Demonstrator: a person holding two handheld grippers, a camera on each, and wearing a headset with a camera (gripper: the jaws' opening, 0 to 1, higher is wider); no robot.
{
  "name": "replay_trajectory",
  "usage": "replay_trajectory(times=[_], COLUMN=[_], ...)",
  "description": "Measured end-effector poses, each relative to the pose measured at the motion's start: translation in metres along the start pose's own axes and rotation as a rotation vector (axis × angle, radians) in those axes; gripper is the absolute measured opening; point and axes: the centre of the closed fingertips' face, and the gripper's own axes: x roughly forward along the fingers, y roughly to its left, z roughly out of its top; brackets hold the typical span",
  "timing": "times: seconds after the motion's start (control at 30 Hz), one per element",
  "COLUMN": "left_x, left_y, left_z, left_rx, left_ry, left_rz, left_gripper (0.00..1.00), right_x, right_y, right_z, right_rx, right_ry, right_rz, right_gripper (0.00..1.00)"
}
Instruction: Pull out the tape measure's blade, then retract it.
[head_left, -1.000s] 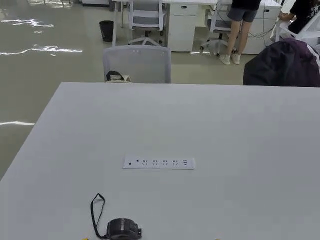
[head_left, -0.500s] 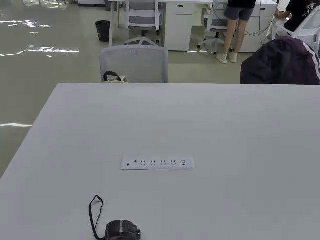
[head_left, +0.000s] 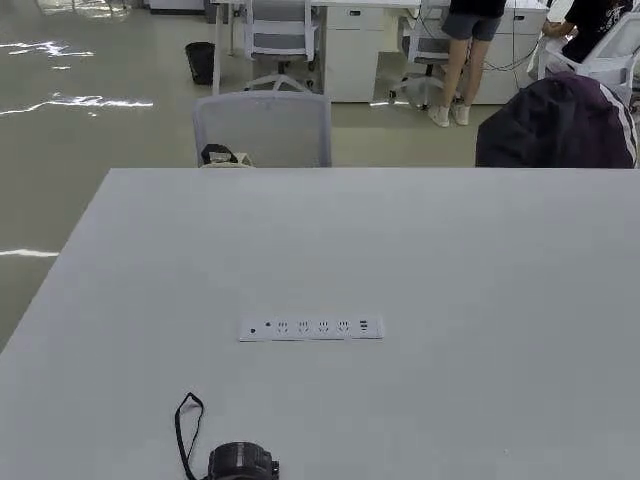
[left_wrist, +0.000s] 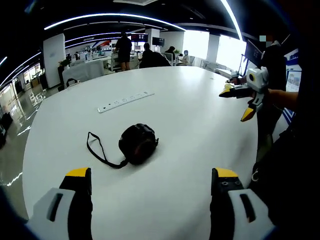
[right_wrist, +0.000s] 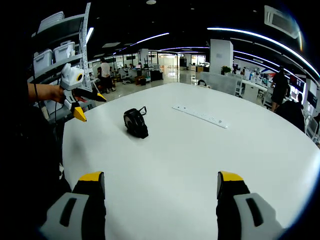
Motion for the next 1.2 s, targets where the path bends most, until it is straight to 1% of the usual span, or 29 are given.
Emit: replay_trajectory(times=[0.13,0.23,0.33,0.83,1.07,1.2], left_x=[-0.0005,-0.0012,-0.0011,0.0001,-0.0002,0.0016], left_y=[0.0007,0.0003,0.0013,0.0026,0.0011,0.0036], left_z=[0.0004,0.0042,0.0049,0.0006,0.0018,-0.0015], left_rx=[-0.005,0.0,-0.003,0.015,0.021,0.022], left_ry=[-0.005,-0.013,-0.015,-0.001,-0.002,-0.003], left_rz=[0.002,0.005,0.006,-0.001,-0.001,-0.002], left_gripper=[0.99,0.99,0.99,0.99,0.99,0.99], right_x=[-0.0015,-0.0021,-0.0027,-0.0023,-0.002,-0.0025], right_y=[0.0002,0.0005,0.0002,0.0005,0.0001,0.0002], right_z=[0.0012,0.0009,0.0008,-0.0014,-0.0009,-0.0005], right_rx=[0.0,0.0,0.003,0.011,0.009,0.007], right_ry=[-0.003,-0.002,0.0,0.007,0.004,0.009], right_rz=[-0.001,-0.001,-0.003,-0.005,-0.006,-0.008], right_gripper=[0.95,0.95,0.95,0.95,0.95,0.94])
